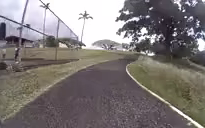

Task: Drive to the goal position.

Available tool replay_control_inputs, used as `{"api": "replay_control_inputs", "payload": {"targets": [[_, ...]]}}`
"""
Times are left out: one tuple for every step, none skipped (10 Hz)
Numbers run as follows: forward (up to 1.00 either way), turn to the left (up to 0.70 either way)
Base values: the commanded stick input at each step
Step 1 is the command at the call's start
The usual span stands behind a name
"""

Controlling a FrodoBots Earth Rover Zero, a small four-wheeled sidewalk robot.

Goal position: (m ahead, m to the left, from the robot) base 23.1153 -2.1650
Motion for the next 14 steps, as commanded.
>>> {"api": "replay_control_inputs", "payload": {"targets": [[0.7, -0.01], [0.7, -0.01], [0.7, -0.01], [0.7, -0.01], [0.7, -0.01], [0.7, -0.01], [0.7, -0.01], [0.7, -0.01], [0.7, -0.01], [0.7, -0.01], [0.7, -0.01], [0.7, -0.01], [0.7, -0.01], [0.7, -0.01]]}}
